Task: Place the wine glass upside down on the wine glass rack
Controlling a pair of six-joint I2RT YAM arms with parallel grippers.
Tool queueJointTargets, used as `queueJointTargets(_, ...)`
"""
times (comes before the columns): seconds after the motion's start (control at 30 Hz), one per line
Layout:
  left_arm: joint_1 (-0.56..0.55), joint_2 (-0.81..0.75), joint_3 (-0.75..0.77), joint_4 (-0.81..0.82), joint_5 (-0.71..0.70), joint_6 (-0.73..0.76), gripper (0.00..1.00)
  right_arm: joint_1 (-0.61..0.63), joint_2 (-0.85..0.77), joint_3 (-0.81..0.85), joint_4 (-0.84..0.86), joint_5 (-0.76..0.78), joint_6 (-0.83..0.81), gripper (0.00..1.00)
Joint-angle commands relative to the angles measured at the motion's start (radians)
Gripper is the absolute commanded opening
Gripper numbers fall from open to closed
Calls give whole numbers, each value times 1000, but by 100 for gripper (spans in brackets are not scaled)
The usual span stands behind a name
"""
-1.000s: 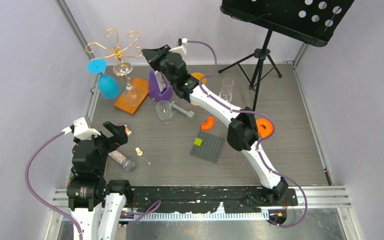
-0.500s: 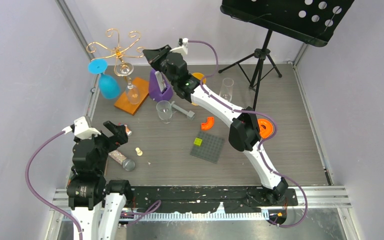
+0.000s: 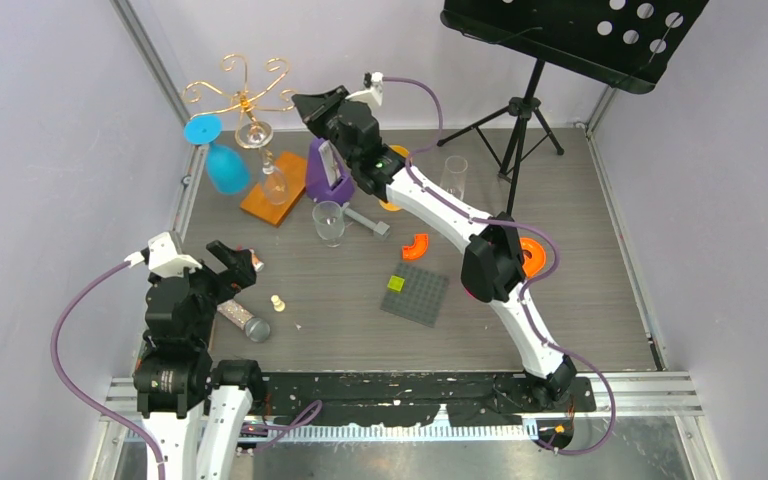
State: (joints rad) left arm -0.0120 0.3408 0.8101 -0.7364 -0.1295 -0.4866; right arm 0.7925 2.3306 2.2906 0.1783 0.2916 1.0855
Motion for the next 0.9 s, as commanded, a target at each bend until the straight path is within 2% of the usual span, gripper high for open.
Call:
queueJointTargets(0.0, -3, 11, 14, 44, 7, -1, 95, -22, -173, 23, 210, 65, -26, 5)
queueJointTargets(0.37, -3, 11, 9, 42, 5, -1, 95, -31, -211, -47, 217, 76, -24, 5)
queueJointTargets(0.87, -3, 7, 8, 36, 1, -2, 95, -56, -166, -44, 146, 78, 41, 5)
